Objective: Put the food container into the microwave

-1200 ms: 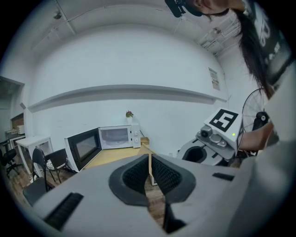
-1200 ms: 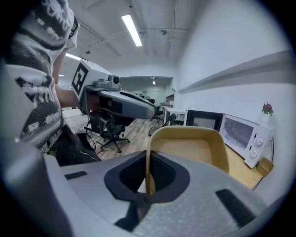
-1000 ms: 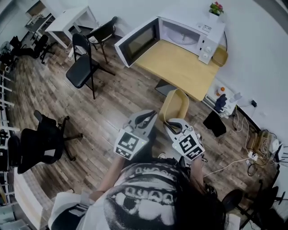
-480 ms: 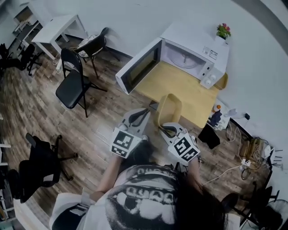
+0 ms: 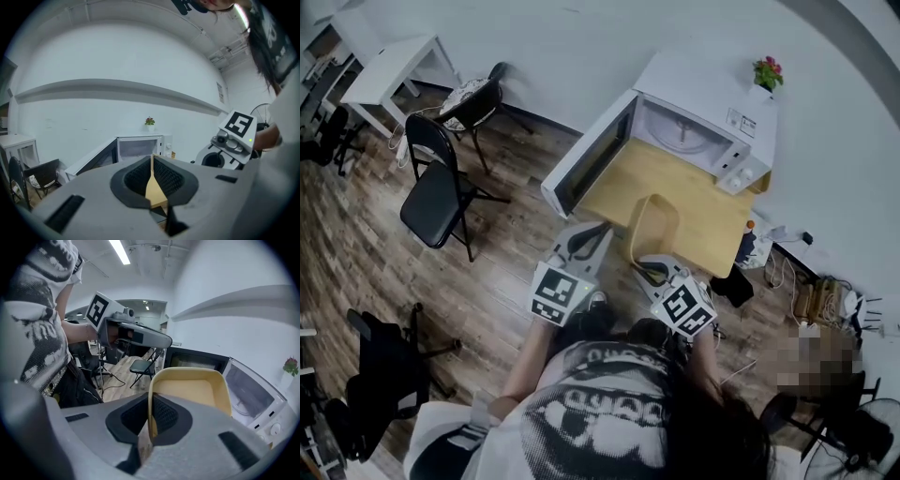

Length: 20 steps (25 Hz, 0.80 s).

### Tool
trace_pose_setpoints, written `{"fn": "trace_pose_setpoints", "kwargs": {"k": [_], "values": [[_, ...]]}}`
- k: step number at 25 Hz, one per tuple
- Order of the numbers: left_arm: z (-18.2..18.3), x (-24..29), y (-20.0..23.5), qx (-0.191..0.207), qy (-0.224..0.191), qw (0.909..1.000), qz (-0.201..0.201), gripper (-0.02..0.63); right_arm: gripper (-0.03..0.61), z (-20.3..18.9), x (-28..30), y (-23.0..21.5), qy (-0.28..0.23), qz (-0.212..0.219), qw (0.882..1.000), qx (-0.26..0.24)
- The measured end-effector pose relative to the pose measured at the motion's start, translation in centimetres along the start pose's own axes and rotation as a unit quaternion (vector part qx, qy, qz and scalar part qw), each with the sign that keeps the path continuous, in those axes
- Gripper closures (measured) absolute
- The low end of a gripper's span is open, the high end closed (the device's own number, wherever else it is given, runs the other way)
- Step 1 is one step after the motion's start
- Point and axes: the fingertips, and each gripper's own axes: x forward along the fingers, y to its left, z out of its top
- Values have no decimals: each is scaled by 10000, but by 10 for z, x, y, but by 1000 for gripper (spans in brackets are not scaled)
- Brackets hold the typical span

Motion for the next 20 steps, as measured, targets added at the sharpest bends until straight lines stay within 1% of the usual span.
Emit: {"fn": "trace_pose_setpoints", "kwargs": {"k": [6, 12, 15, 20], "values": [[-14, 9, 0, -169, 89, 9995, -247, 597, 565, -8, 10, -10, 218, -45, 9997, 94], [-23, 8, -2, -277, 167, 9990, -324, 597, 565, -18, 12, -28, 461, -98, 9989, 48], [-26, 9, 1, -297, 181, 9989, -304, 597, 565, -19, 20, -40, 520, -35, 9986, -105], [-26, 17, 9, -294, 177, 9992, -203, 597, 565, -27, 35, -68, 728, 153, 9957, -558]]}}
